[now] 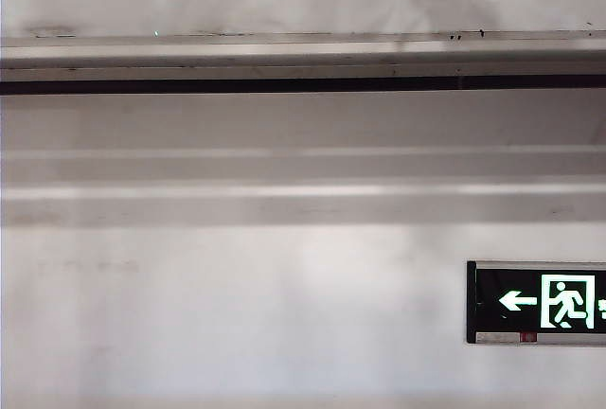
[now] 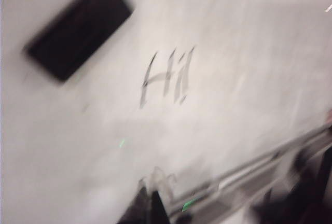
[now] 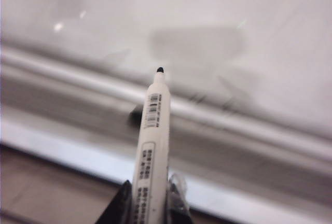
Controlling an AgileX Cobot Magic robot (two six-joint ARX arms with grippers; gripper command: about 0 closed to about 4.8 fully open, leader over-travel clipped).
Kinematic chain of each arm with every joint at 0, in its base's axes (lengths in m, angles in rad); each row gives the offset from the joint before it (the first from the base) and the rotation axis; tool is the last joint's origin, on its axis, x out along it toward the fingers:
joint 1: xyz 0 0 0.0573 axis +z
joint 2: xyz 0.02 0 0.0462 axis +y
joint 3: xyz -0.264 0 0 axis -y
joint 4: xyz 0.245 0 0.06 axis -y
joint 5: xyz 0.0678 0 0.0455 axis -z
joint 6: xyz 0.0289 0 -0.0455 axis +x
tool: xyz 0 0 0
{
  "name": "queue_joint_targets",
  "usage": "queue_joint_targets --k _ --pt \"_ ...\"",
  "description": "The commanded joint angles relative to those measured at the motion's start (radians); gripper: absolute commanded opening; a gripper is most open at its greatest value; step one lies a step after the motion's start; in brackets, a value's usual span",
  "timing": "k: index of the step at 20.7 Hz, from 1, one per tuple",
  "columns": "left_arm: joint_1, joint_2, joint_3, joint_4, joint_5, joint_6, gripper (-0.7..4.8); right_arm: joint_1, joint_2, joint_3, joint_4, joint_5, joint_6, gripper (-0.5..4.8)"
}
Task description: Take a marker from the whiteboard tray, write "Hi!" on the whiteboard, and then put the marker back vertically into the whiteboard tray.
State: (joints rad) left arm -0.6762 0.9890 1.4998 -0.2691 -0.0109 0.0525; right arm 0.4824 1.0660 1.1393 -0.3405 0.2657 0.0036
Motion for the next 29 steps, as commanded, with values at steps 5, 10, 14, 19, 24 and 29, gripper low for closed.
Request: queue_joint_targets --k 5,10,14,19,24,29 --pt "-0.001 -0.003 0.007 0.077 0.0 0.061 -0.06 -0.116 0.0 -0.123 0.176 -0.079 0.152 -0.05" --pt "-0.001 -0.003 0.007 0.077 0.0 0.066 -0.06 -0.234 0.05 -0.126 0.182 -0.197 0.154 -0.05" --pt "-0.001 -0.003 0.007 0.077 0.0 0.068 -0.06 -0.238 0.08 -0.126 0.175 -0.206 0.154 -0.05" --pt "-0.001 -0.003 0.007 0.077 0.0 0.068 -0.06 -0.239 0.134 -0.126 0.196 -0.217 0.153 -0.05" --pt "-0.001 -0.003 0.007 0.077 0.0 0.068 -0.06 -0.239 0.174 -0.126 0.266 -0.216 0.154 -0.05" --pt "-0.001 -0.003 0.007 0.077 0.011 0.068 -0.06 -0.239 0.219 -0.126 0.306 -0.217 0.154 -0.05"
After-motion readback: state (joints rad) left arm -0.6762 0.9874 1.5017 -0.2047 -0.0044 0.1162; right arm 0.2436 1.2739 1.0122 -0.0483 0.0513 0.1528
